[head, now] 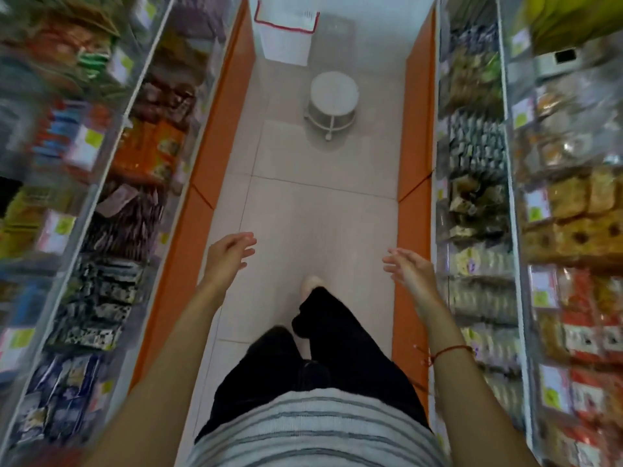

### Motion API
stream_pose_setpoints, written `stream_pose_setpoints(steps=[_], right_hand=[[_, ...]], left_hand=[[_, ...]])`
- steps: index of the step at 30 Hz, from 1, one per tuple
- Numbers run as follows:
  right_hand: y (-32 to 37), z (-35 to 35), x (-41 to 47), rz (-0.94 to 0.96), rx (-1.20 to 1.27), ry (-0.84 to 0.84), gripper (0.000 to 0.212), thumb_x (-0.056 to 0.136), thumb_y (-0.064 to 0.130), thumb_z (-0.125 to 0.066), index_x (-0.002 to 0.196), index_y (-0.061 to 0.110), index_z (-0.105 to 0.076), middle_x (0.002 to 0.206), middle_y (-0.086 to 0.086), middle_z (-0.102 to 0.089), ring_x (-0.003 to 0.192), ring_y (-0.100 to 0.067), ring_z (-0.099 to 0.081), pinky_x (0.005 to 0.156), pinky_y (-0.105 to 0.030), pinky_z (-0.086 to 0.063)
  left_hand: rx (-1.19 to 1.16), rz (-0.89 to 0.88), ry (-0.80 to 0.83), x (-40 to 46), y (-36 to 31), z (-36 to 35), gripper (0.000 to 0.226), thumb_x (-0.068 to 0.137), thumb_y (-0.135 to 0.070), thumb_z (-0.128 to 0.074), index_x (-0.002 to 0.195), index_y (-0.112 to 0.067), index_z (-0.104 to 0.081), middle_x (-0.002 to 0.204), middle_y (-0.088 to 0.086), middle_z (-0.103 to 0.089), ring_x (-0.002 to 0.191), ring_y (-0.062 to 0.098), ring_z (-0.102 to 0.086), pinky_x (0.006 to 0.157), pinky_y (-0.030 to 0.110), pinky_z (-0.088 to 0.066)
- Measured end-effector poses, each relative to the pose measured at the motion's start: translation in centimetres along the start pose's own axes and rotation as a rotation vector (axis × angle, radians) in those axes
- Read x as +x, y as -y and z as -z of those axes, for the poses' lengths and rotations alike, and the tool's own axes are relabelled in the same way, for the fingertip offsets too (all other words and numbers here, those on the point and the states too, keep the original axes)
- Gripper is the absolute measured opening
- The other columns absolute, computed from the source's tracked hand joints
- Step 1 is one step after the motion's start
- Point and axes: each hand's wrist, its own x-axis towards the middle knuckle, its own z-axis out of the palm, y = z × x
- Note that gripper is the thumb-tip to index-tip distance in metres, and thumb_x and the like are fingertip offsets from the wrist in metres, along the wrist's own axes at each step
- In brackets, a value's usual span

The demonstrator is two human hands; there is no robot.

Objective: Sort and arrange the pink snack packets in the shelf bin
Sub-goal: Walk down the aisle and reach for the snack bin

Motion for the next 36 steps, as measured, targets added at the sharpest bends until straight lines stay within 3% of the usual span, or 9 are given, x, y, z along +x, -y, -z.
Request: stream_pose_setpoints(steps=[5,15,20,24,29,36], right_hand=[[9.9,-1.9,9.6,0.044,-0.042,0.063,0.025,0.098,0.015,-0.048,0.116,0.002,-0.059,0.098,-0.01,-0.062,0.074,-0.011,-0.059,0.073,-0.02,-0.045],[24.1,-7.5,26.5,0.05,-0.077,0.094,0.022,0.097,0.017,-0.05,0.114,0.008,-0.061,0.099,-0.007,-0.065,0.083,-0.016,-0.062,0.079,-0.024,-0.047],[30.9,-8.7,33.3,0.046,-0.041,0.023,0.019,0.098,0.017,-0.049,0.112,0.011,-0.061,0.099,-0.006,-0.065,0.08,-0.012,-0.062,0.077,-0.023,-0.048],[36.5,-9.7,39.1,0.049,-0.049,-0.011,0.02,0.098,0.016,-0.049,0.111,0.009,-0.062,0.1,-0.009,-0.065,0.081,-0.015,-0.062,0.076,-0.023,-0.048],[43.9,-12.2,47.7,0.06,-0.115,0.062,0.02,0.098,0.015,-0.049,0.112,0.008,-0.061,0.098,-0.009,-0.065,0.079,-0.014,-0.061,0.075,-0.022,-0.049],[53.9,-19.1,56.5,0.129,-0.329,0.234,0.018,0.095,0.012,-0.05,0.105,0.011,-0.064,0.092,-0.007,-0.067,0.077,-0.015,-0.063,0.079,-0.03,-0.049]], left_hand=[[-0.038,0.028,-0.037,7.3,-6.8,-2.2,0.017,0.097,-0.02,-0.051,0.111,-0.015,-0.06,0.11,0.0,-0.064,0.096,0.014,-0.06,0.083,0.029,-0.043],[-0.11,0.056,-0.096,24.0,-19.4,-4.4,0.02,0.099,-0.02,-0.049,0.114,-0.011,-0.058,0.111,0.001,-0.062,0.104,0.018,-0.058,0.09,0.032,-0.043],[-0.127,0.025,-0.114,32.7,-28.1,-5.4,0.012,0.098,-0.018,-0.05,0.107,-0.015,-0.057,0.106,0.0,-0.062,0.098,0.017,-0.059,0.086,0.03,-0.043],[-0.119,-0.024,-0.156,38.8,-34.6,-6.7,0.012,0.098,-0.019,-0.05,0.106,-0.018,-0.059,0.101,-0.003,-0.063,0.091,0.011,-0.06,0.073,0.021,-0.045],[-0.149,-0.018,-0.218,45.8,-39.9,-7.6,0.018,0.097,-0.022,-0.052,0.11,-0.016,-0.062,0.099,-0.007,-0.064,0.09,0.008,-0.061,0.07,0.018,-0.044],[-0.272,0.076,-0.347,52.0,-43.9,-7.0,0.025,0.099,-0.019,-0.048,0.12,-0.011,-0.059,0.11,-0.002,-0.062,0.096,0.013,-0.06,0.073,0.022,-0.044]])
